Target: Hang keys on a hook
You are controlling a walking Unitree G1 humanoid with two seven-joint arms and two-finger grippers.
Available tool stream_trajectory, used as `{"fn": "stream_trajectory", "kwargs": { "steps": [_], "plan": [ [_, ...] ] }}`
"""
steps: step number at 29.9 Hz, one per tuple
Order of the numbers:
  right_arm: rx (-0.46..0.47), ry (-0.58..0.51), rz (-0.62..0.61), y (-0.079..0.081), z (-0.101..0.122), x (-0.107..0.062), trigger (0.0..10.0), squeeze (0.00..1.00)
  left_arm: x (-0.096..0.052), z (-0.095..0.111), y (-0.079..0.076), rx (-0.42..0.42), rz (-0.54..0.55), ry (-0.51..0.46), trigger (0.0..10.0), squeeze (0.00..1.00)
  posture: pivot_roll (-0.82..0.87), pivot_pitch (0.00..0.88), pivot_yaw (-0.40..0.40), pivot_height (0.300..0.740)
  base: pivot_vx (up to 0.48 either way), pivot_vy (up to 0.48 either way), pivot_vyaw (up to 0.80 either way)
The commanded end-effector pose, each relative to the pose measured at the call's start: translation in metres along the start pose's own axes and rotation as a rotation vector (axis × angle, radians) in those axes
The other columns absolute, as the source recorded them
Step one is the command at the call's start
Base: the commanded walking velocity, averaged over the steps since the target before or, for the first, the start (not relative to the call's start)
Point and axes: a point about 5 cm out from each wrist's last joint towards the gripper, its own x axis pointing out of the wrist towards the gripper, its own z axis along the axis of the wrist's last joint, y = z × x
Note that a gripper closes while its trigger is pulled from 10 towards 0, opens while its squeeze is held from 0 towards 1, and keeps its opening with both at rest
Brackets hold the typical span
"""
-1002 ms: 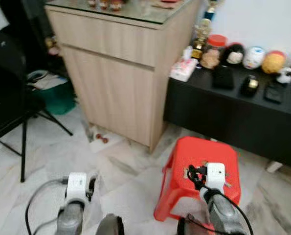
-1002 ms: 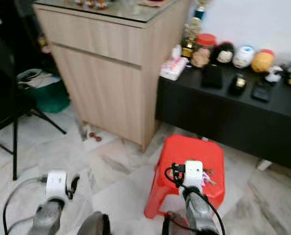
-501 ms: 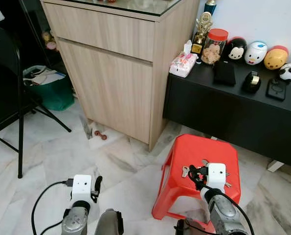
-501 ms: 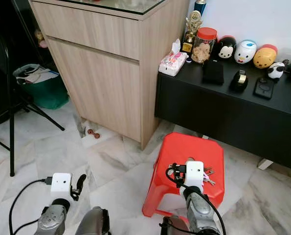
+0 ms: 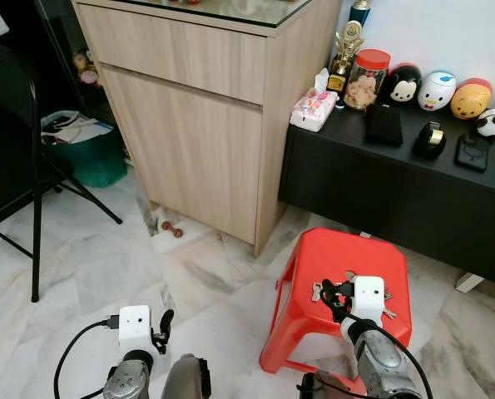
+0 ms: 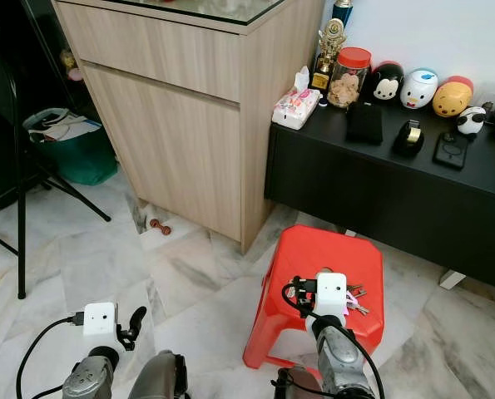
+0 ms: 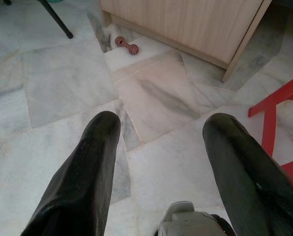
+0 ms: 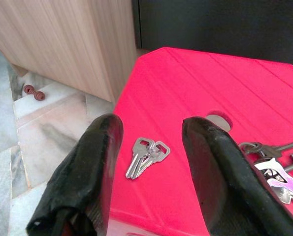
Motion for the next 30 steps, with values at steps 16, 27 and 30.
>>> {"fn": "stream_trajectory", "kwargs": {
  "steps": [16,27,30],
  "plan": [
    [0.000,0.013,-0.045,-0.0047,-0.0003,0.0003,10.0,0.00,-0.0024,-0.0066,-0.0002,-0.022,-0.006,0.035,10.0,0.00,0.11,0.093,-0.018,0.630,0.237,0.000,0.00],
    [0.002,0.010,-0.045,-0.0036,0.0012,0.0015,10.0,0.00,-0.0019,-0.0061,-0.0005,-0.028,-0.002,0.035,10.0,0.00,0.11,0.107,-0.018,0.630,0.000,0.000,0.00],
    [0.006,0.011,-0.048,-0.0029,0.0021,0.0024,10.0,0.00,-0.0011,-0.0052,0.0003,-0.027,-0.002,0.036,10.0,0.00,0.11,0.110,-0.016,0.610,0.000,0.000,0.00]
  ]
}}
